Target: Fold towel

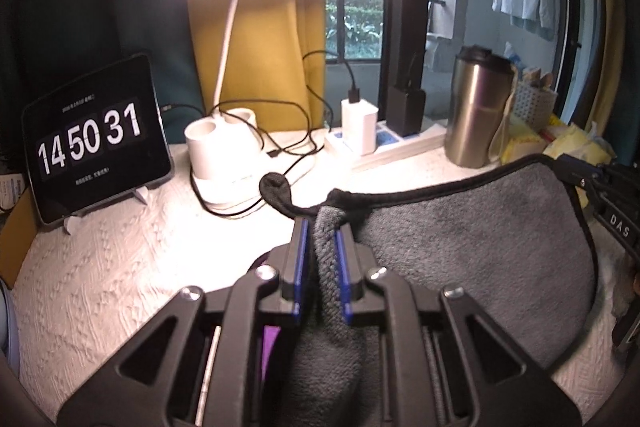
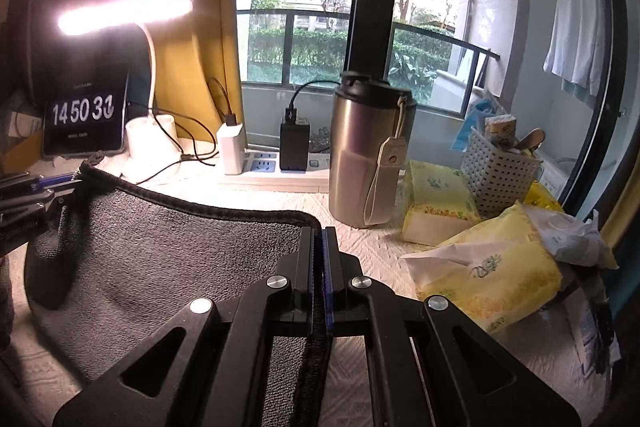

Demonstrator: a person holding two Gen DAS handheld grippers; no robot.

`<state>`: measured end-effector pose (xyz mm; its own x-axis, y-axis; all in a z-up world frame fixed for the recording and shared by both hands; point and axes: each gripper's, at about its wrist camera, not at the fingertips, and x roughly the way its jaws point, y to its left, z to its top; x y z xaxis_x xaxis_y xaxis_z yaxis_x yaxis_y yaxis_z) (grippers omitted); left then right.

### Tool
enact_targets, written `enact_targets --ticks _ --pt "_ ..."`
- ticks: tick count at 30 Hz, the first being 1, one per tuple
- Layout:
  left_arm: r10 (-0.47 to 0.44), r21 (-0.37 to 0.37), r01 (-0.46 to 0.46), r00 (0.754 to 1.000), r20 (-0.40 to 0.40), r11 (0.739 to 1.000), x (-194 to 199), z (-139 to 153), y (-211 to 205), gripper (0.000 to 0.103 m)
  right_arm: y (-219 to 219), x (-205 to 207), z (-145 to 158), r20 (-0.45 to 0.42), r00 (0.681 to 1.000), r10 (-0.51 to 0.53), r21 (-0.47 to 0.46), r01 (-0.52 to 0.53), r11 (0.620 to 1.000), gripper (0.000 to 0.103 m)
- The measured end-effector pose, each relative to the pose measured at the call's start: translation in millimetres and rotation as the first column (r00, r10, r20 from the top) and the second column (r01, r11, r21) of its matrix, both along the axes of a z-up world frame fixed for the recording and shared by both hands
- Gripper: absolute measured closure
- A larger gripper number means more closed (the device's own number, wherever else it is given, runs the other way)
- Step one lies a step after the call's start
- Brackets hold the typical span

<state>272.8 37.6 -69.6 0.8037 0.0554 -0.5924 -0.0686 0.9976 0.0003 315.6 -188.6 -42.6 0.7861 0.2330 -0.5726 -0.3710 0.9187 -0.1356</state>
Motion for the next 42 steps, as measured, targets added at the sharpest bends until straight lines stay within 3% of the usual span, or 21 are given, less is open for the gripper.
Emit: enact_targets --ticks 13,19,24,28,40,42 --pt "0.019 -0.001 -0.02 0.993 -0.117 1.0 33.5 -39.2 10.3 0.086 8.9 28.5 -40.6 -0.087 0.996 -0.01 -0.045 0.006 0.999 0.099" --pt "0.035 -0.007 -0.037 0.984 -0.177 0.999 46.9 -51.8 13.5 0.08 8.2 34.8 -49.0 -0.119 0.993 -0.022 -0.054 0.016 0.998 0.099" --pt "0.063 -0.018 -0.067 0.982 -0.176 0.998 44.7 -51.3 19.2 0.071 8.6 37.5 -51.7 -0.139 0.99 -0.026 -0.063 0.017 0.998 0.099" --pt "0.1 -0.016 -0.105 0.979 -0.18 0.994 43.5 -51.3 29.8 0.056 9.4 39.4 -52.9 -0.151 0.988 -0.031 -0.074 0.021 0.997 0.099" --pt "0.131 -0.004 -0.134 0.974 -0.187 0.991 31.1 -45.0 42.4 0.055 11.9 43.9 -59.5 -0.202 0.978 -0.05 -0.098 0.031 0.995 0.098" --pt "0.134 -0.006 -0.137 0.975 -0.18 0.991 28.2 -42.3 42.8 0.055 11.8 43.4 -56.8 -0.205 0.977 -0.056 -0.097 0.037 0.995 0.091"
